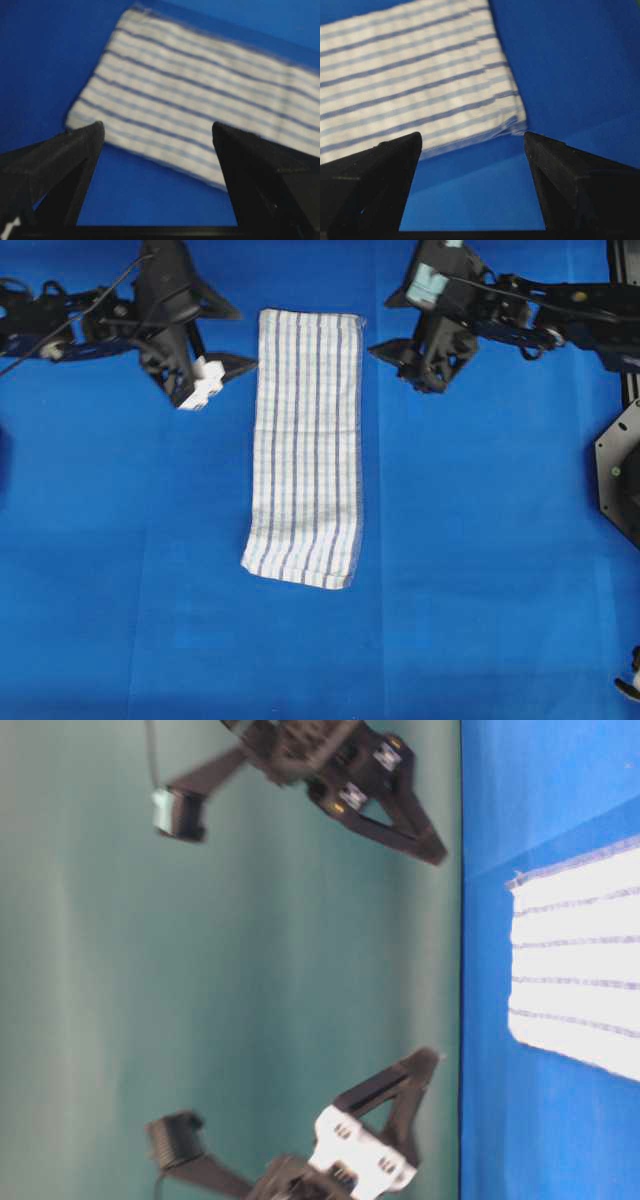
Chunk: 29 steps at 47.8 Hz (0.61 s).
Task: Fold the blue towel.
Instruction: 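Move both grippers to the strip's top corners and pinch them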
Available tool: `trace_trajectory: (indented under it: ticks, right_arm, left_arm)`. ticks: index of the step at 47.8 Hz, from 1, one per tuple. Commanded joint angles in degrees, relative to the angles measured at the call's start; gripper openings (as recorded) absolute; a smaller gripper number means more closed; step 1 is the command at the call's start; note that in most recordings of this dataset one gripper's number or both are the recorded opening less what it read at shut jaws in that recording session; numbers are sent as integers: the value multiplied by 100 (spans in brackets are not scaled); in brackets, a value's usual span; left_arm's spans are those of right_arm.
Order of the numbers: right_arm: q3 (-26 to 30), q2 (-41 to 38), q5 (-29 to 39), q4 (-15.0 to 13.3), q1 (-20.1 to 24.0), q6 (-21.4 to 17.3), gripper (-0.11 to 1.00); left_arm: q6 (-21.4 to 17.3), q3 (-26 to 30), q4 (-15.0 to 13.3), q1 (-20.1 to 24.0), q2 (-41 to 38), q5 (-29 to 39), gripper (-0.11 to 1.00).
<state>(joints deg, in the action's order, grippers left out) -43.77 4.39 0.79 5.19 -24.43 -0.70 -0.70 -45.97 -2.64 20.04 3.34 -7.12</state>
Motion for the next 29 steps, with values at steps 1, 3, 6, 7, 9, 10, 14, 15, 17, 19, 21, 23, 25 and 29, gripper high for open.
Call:
trace_trajectory:
  ticks: [1,3,6,7,9,10,14,15,17,19,21,23,25,29]
  right_arm:
    - [211,-237,-316,18,-114,-9,86]
    - [246,-360,-431,18,-149,-9,85]
    - [299,-536,-580,26,-193,-9,85]
    - [316,-589,-615,35,-202,-9,85]
    - [360,-712,-694,53,-229,-9,85]
    - [378,-765,-721,53,-237,-9,85]
    - [422,-949,-844,88,-272,-9,85]
    - [431,-993,-888,88,-272,-9,85]
    - [431,-1090,-1002,97,-281,-9,85]
    - [431,-1169,-1099,105,-290,-9,85]
    - [422,-1239,-1178,132,-290,-9,85]
    - [431,-1301,-1248,167,-290,-9,85]
    - [431,-1389,-1283,220,-290,-9,85]
    - [413,-1529,-1327,299,-290,-9,85]
  left_arm:
    - [-18,193,18,220,-264,-246,84]
    - [-18,220,9,299,-396,-352,84]
    - [-18,246,9,413,-642,-598,84]
    - [-18,246,18,439,-703,-668,84]
    - [-18,264,9,492,-835,-817,84]
    - [-18,264,9,519,-896,-896,84]
    - [-18,299,9,606,-1195,-1160,84]
    - [-18,316,9,615,-1248,-1195,84]
    - [-18,343,0,642,-1362,-1257,84]
    - [-18,369,0,659,-1459,-1283,84]
    - [-18,413,-9,668,-1556,-1327,84]
    - [-18,448,-9,668,-1635,-1336,84]
    - [-18,475,-26,668,-1688,-1336,84]
    - [-9,527,-26,668,-1811,-1336,84]
